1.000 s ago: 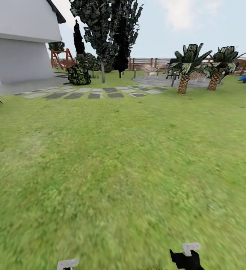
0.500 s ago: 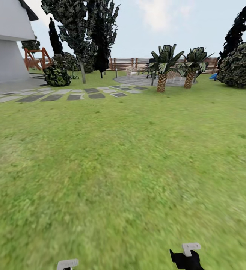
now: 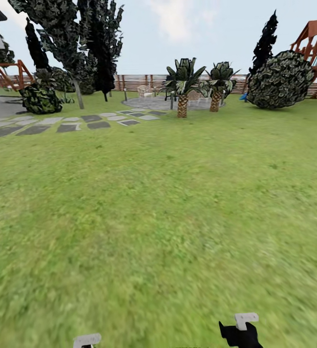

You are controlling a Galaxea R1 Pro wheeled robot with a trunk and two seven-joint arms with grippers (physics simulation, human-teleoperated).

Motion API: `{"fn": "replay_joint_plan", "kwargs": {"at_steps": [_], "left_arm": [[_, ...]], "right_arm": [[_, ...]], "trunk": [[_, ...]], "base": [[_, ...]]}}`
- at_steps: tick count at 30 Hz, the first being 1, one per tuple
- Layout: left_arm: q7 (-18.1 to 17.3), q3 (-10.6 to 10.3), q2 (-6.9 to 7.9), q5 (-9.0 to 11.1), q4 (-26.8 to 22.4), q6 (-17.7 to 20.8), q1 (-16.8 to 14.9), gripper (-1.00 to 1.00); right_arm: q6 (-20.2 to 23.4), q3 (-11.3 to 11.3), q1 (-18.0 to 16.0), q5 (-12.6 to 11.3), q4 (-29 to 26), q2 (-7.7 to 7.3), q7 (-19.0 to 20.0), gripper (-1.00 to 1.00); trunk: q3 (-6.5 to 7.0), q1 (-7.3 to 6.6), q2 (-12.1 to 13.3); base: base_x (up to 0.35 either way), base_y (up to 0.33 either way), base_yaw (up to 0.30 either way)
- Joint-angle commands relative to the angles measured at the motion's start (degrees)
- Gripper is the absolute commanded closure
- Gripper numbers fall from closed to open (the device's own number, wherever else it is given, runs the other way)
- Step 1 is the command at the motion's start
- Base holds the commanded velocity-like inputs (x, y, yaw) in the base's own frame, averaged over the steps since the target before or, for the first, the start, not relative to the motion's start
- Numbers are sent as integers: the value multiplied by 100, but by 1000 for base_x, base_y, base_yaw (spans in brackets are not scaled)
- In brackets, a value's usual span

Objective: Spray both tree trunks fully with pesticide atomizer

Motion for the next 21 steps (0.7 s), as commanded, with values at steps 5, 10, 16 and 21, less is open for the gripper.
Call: {"fn": "replay_joint_plan", "kwargs": {"at_steps": [5,10,16,21], "left_arm": [[-1,0,0,0,-1,0,1,100],[-1,0,0,1,-1,0,1,100],[-1,0,0,0,-1,0,1,100],[-1,0,0,0,-1,0,-1,100]], "right_arm": [[0,0,0,0,0,2,0,-100],[0,0,0,0,0,-2,0,-100],[0,0,0,0,0,2,0,-100],[0,0,0,0,0,0,0,-100]], "trunk": [[0,0,0],[0,0,0],[0,0,0],[0,0,0]], "base": [[0,-273,-266],[0,-273,-266],[0,-273,-267],[0,-274,-267]]}}
